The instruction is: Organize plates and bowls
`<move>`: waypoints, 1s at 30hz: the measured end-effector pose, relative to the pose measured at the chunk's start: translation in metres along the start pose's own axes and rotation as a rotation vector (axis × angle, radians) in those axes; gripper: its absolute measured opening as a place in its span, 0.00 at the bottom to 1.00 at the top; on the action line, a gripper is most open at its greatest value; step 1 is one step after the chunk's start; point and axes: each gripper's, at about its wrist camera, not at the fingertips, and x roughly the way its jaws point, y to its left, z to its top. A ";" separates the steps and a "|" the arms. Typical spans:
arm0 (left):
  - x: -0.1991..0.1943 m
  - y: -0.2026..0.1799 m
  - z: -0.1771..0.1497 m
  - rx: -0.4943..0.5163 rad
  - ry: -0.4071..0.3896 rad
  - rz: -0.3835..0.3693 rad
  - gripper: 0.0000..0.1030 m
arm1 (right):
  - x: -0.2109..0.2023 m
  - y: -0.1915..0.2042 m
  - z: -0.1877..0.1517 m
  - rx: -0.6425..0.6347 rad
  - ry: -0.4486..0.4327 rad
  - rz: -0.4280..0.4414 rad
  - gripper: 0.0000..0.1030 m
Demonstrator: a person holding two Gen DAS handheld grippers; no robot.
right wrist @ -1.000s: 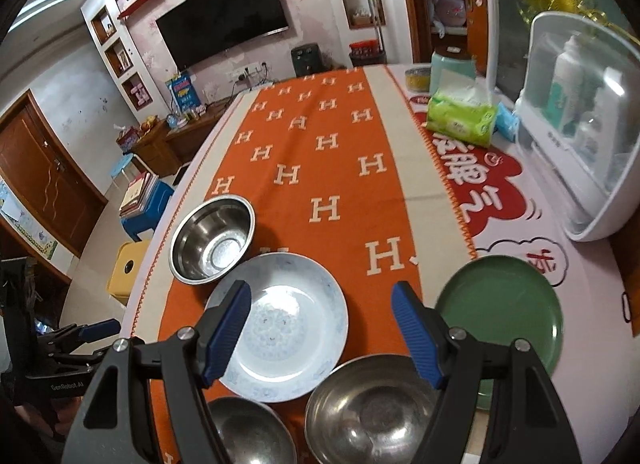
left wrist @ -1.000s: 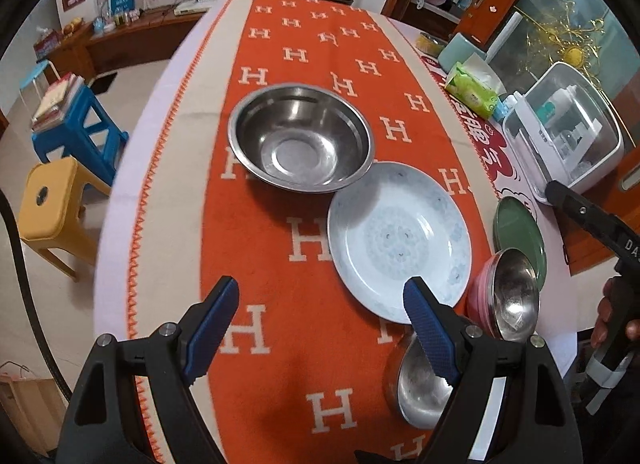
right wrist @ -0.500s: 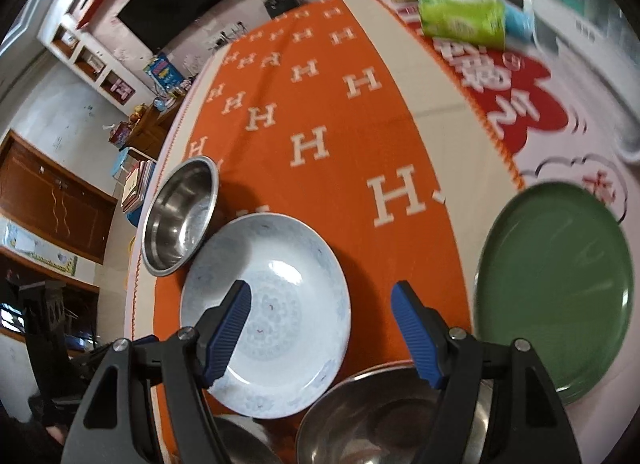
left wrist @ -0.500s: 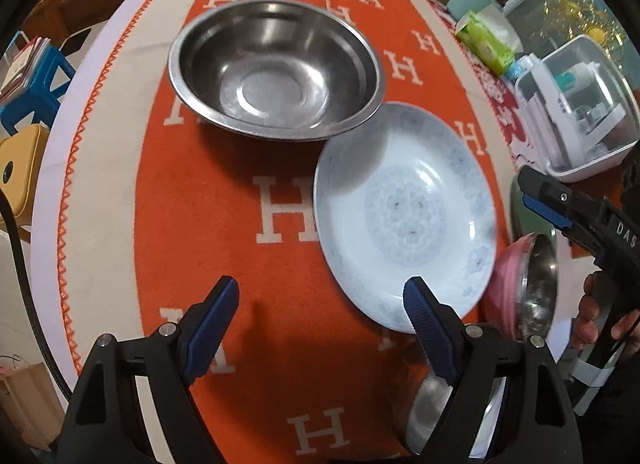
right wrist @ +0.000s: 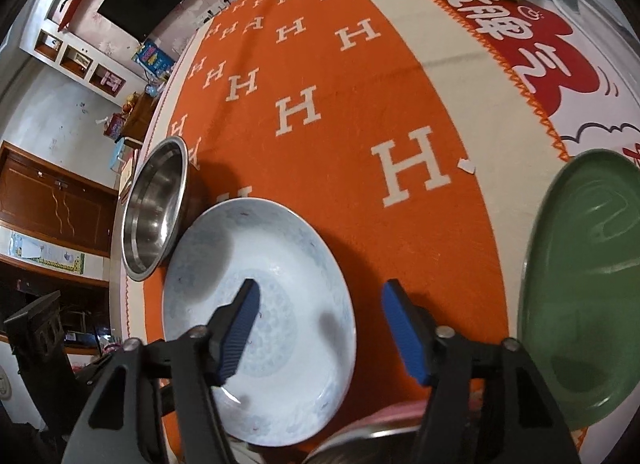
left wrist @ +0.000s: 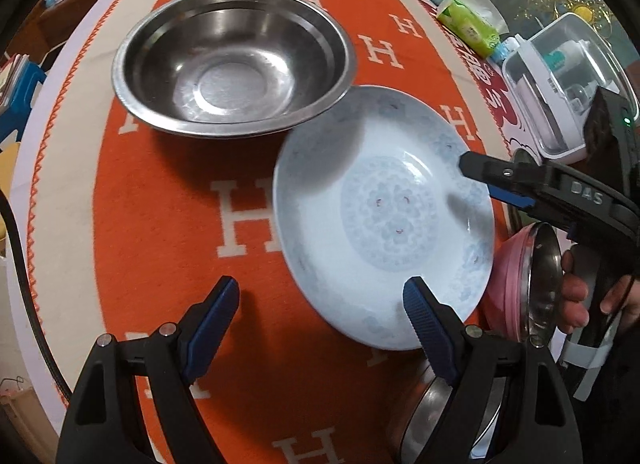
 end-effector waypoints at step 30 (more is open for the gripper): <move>0.012 0.000 -0.003 0.009 0.023 -0.011 0.23 | 0.021 -0.011 0.007 0.016 0.013 0.015 0.15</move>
